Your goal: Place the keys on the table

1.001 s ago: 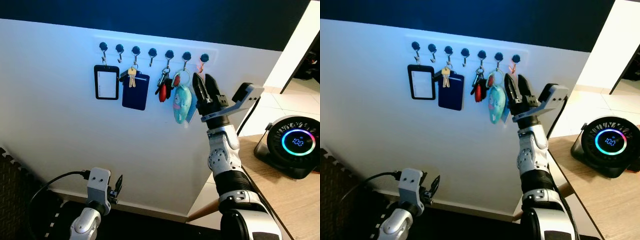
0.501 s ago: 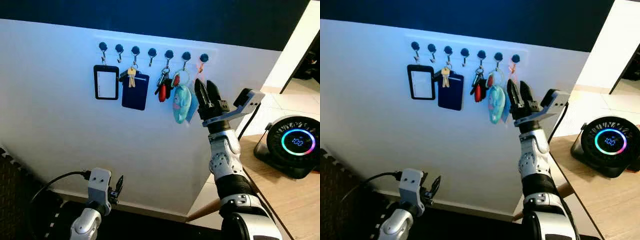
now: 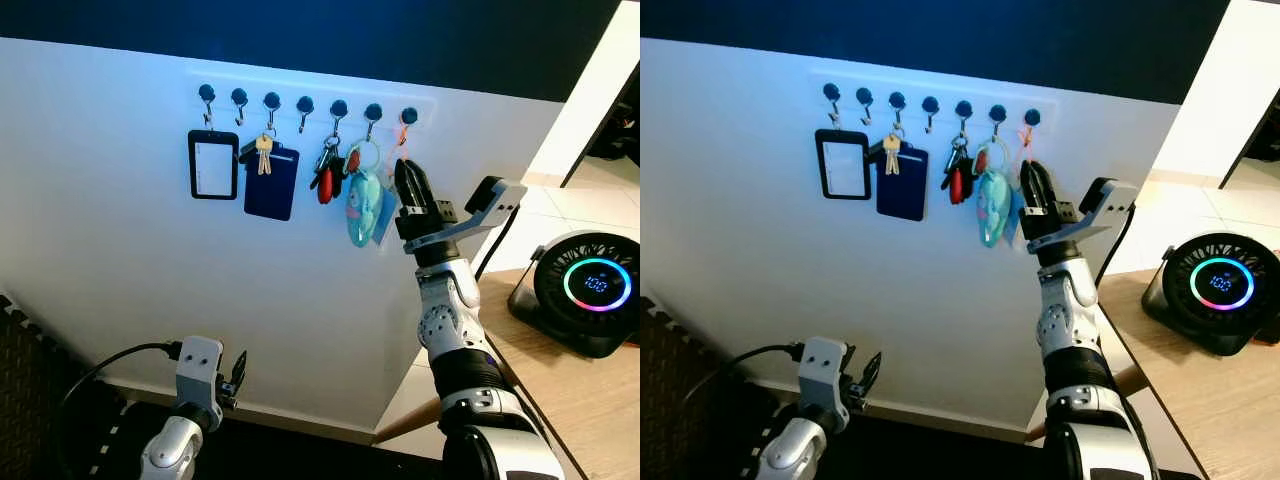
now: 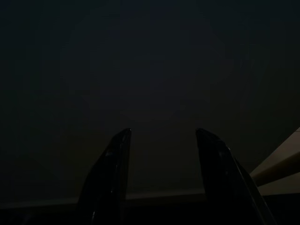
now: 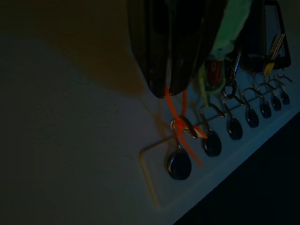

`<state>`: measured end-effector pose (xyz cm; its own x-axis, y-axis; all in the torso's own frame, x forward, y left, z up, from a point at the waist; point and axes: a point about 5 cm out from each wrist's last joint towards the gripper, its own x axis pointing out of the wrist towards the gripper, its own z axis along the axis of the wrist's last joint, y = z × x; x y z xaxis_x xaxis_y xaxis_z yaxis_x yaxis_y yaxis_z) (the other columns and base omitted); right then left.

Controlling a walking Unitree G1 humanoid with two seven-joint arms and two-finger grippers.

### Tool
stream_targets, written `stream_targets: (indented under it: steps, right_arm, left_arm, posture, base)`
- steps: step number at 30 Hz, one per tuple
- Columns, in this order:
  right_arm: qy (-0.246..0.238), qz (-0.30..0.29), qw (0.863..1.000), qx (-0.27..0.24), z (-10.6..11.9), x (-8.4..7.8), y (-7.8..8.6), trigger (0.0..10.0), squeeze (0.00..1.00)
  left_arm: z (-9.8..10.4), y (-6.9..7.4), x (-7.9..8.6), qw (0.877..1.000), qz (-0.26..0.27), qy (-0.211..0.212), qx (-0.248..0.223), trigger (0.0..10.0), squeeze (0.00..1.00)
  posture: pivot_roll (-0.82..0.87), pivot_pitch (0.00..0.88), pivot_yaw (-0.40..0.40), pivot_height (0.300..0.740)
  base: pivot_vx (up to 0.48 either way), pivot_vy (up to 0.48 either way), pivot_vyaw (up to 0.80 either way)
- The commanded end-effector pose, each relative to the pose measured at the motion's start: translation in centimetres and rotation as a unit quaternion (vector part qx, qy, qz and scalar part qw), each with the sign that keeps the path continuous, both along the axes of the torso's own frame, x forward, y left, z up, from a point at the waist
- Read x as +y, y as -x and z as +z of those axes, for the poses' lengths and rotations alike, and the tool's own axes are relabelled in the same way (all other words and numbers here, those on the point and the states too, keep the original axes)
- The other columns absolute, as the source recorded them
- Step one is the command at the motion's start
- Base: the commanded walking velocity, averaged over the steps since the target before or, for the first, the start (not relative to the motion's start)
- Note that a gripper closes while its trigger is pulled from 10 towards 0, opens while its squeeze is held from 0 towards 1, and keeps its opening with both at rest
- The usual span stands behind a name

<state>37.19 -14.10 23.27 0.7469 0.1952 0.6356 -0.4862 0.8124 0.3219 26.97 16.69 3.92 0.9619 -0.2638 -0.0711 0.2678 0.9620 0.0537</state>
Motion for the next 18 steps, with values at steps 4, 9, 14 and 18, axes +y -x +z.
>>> stream_targets:
  steps: [4, 9, 14, 18]
  right_arm:
    - [0.006, -0.004, 1.000, 0.005, -0.11, -0.19, 0.02, 5.6, 0.00]
    - [0.005, -0.006, 1.000, 0.005, -0.09, -0.18, 0.00, 4.8, 0.00]
    - [-0.003, -0.008, 1.000, -0.004, 0.31, -0.37, 0.02, 0.0, 0.00]
    - [-0.003, -0.008, 1.000, -0.005, 0.34, -0.39, 0.06, 0.0, 0.00]
  left_arm:
    - [-0.52, 0.44, -0.23, 1.000, -0.008, -0.006, 0.013, 10.0, 0.00]
    - [-0.50, 0.42, -0.26, 1.000, -0.009, -0.006, 0.012, 10.0, 0.00]
    - [-0.17, 0.33, -0.44, 1.000, -0.014, -0.003, 0.001, 10.0, 0.00]
    - [0.35, 0.35, -0.62, 1.000, -0.019, 0.008, -0.018, 10.0, 0.00]
  posture:
    - [0.09, 0.075, -0.065, 0.740]
    - [0.09, 0.072, -0.066, 0.740]
    - [0.09, 0.068, -0.066, 0.740]
    - [0.09, 0.063, -0.064, 0.740]
  base:
    - [0.000, 0.000, 0.00]
    - [0.000, 0.000, 0.00]
    - [0.000, 0.000, 0.00]
    - [0.000, 0.000, 0.00]
